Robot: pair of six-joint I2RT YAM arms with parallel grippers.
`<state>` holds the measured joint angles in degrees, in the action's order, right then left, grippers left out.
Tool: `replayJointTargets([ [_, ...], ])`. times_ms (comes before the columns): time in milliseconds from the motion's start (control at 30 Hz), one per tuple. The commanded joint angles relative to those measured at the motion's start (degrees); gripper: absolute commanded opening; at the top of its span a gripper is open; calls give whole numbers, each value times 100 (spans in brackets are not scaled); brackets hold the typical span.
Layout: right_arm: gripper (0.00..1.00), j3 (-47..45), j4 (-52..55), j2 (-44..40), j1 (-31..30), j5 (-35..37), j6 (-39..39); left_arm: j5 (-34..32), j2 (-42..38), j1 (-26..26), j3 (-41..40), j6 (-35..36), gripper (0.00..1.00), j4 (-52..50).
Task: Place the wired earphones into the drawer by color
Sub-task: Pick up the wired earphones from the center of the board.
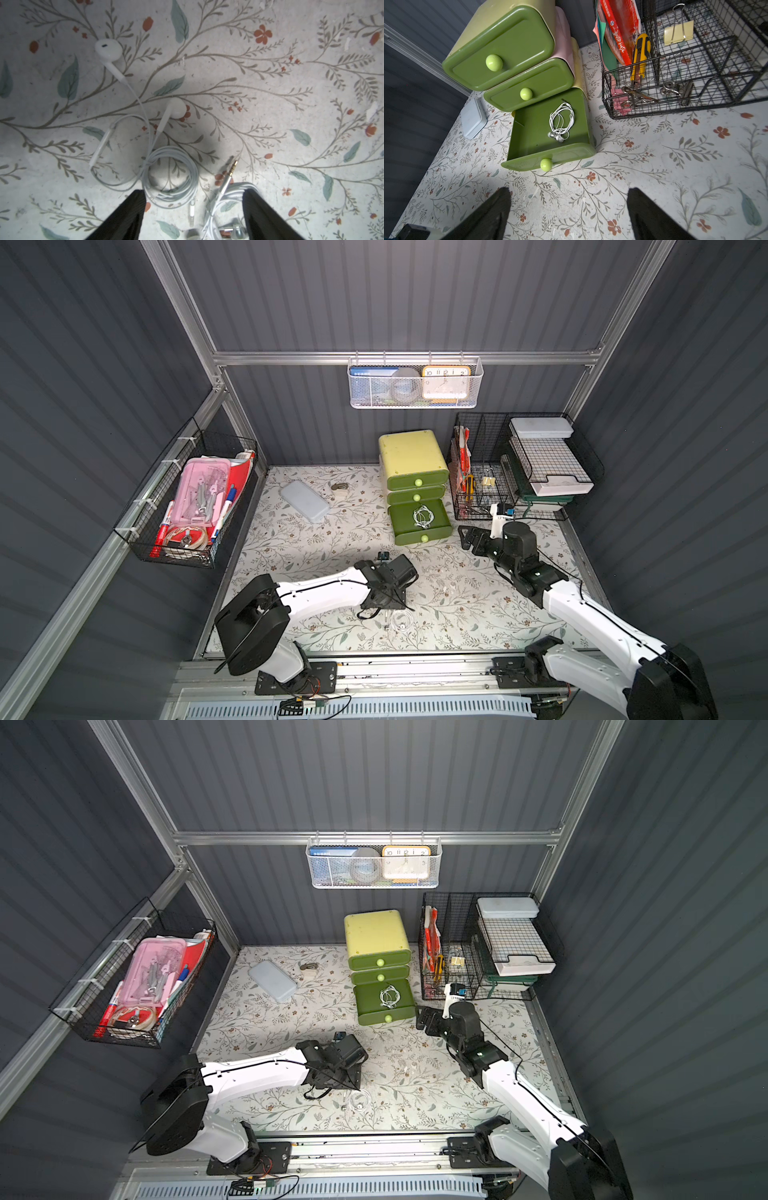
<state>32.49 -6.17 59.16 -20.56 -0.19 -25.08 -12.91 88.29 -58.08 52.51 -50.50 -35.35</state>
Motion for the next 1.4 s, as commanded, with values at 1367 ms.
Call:
replayJointTargets([
  [1367,92,-94,-42,-246,17,19,-101,-80,554,32,-163,-654,44,187],
])
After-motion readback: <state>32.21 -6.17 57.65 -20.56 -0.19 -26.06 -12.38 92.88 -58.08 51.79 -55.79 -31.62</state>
